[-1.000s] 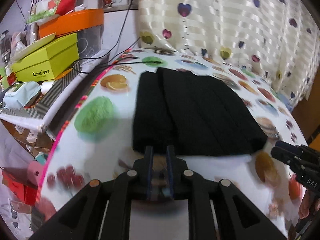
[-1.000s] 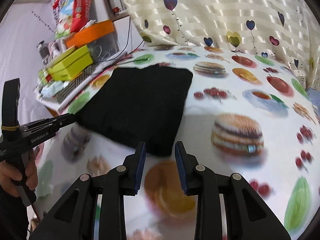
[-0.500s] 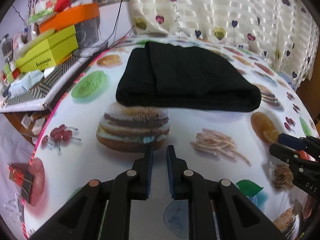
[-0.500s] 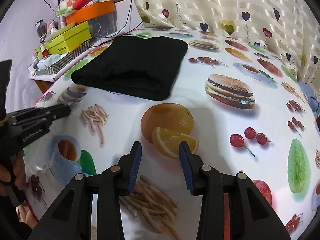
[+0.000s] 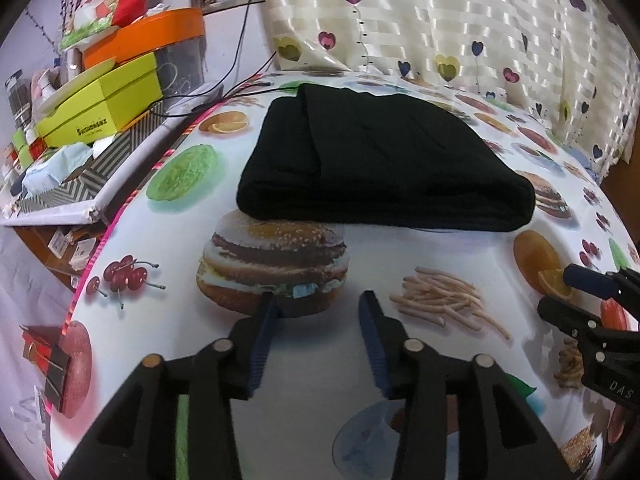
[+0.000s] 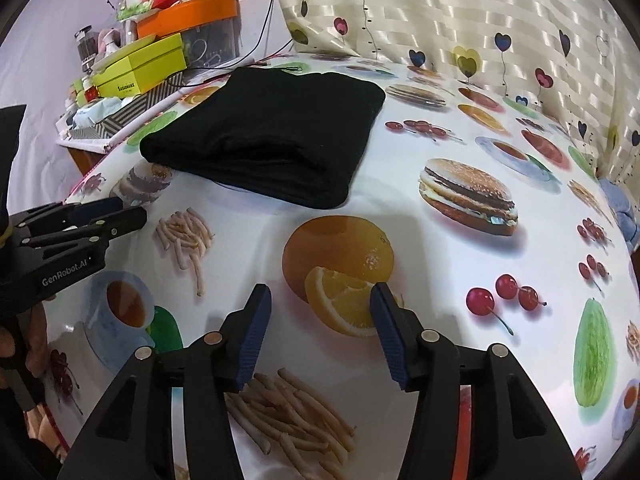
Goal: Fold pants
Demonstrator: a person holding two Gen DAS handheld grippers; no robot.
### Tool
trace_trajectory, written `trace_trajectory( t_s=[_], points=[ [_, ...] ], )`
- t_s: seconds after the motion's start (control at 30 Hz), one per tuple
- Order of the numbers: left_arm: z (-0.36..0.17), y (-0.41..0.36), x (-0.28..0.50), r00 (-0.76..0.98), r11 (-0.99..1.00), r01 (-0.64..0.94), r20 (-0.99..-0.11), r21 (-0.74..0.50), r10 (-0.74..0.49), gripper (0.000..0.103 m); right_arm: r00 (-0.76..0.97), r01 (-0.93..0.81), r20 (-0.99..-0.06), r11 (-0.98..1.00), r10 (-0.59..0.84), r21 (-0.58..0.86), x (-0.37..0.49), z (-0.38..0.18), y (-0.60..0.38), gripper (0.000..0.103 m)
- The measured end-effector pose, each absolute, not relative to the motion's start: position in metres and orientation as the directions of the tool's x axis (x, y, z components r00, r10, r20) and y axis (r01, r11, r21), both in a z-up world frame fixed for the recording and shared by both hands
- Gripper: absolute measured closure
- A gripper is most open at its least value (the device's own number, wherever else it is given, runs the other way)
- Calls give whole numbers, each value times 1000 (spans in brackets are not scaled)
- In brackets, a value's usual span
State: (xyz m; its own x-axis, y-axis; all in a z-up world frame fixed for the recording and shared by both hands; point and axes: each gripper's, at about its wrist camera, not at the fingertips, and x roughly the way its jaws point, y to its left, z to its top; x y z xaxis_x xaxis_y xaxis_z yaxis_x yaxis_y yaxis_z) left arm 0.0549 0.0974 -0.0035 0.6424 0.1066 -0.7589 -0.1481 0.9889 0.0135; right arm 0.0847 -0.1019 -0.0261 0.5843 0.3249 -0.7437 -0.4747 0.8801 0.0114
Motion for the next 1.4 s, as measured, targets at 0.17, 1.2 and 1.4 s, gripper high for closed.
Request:
trace_trajectory(
  t_s=[0.17,1.2,1.4],
  points=[
    [-4,98,55,642,989,-144,-759,20,109,55,586,-473,-744,881,321,7,86,-26,-101,49],
    [-5,90,58,638,996,-88,-767,8,63,34,587,-470,-745,882,316,3,88,-27,-100,46],
    [-5,90,58,638,996,-88,-767,8,63,34,587,-470,-745,882,316,3,88,-27,-100,46]
  ],
)
